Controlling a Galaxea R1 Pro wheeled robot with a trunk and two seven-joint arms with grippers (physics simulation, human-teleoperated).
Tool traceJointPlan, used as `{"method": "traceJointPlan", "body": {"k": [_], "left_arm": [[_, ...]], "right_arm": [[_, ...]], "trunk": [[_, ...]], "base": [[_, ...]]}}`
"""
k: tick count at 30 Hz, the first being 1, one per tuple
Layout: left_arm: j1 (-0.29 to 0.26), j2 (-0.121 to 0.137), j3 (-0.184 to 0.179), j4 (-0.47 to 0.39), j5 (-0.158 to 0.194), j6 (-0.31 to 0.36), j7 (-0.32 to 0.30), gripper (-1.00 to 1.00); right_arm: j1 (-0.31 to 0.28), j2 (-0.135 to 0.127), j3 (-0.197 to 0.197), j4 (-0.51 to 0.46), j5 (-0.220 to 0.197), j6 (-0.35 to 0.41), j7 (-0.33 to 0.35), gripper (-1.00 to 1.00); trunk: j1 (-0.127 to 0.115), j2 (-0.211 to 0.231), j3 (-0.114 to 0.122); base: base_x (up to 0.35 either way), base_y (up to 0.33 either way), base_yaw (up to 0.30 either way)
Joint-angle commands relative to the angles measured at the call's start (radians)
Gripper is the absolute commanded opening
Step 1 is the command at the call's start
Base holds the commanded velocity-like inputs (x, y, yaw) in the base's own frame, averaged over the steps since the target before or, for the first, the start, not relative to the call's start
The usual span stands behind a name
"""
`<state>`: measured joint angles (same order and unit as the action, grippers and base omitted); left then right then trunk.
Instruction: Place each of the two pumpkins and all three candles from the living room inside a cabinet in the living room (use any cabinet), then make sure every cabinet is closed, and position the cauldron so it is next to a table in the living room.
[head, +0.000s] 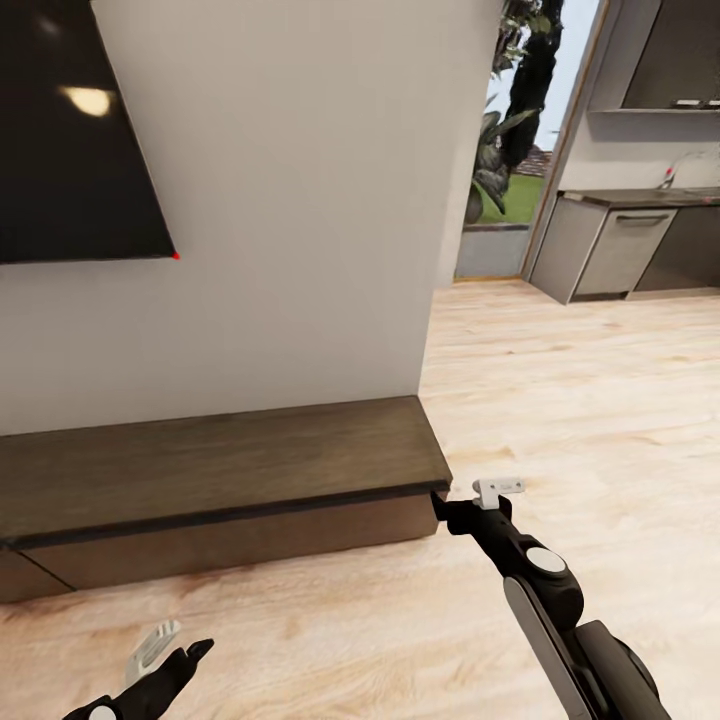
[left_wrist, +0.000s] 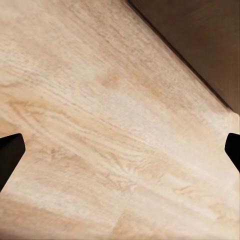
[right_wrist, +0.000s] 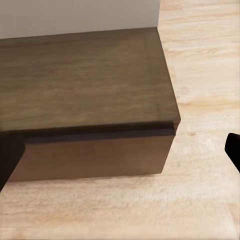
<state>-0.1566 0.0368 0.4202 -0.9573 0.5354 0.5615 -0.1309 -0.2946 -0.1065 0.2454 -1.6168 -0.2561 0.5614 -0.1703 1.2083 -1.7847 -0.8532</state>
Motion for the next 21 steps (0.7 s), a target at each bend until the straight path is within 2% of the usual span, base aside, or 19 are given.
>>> {"method": "traceJointPlan", "body": {"k": [1, 21], "left_arm": [[0.000, 0.000, 0.000, 0.000, 0.000, 0.000, 0.000, 1.00], [0.000, 0.000, 0.002, 0.000, 0.000, -0.001, 0.002, 1.00]], "right_arm": [[0.000, 0.000, 0.000, 0.000, 0.000, 0.000, 0.000, 1.00], [0.000, -0.001, 0.002, 0.000, 0.000, 0.000, 0.000, 1.00]], "trunk": [[0.000, 0.000, 0.002], [0.000, 0.000, 0.035]], "base": [[-0.014, 0.000, 0.000], [-0.002, 0.000, 0.000]]}}
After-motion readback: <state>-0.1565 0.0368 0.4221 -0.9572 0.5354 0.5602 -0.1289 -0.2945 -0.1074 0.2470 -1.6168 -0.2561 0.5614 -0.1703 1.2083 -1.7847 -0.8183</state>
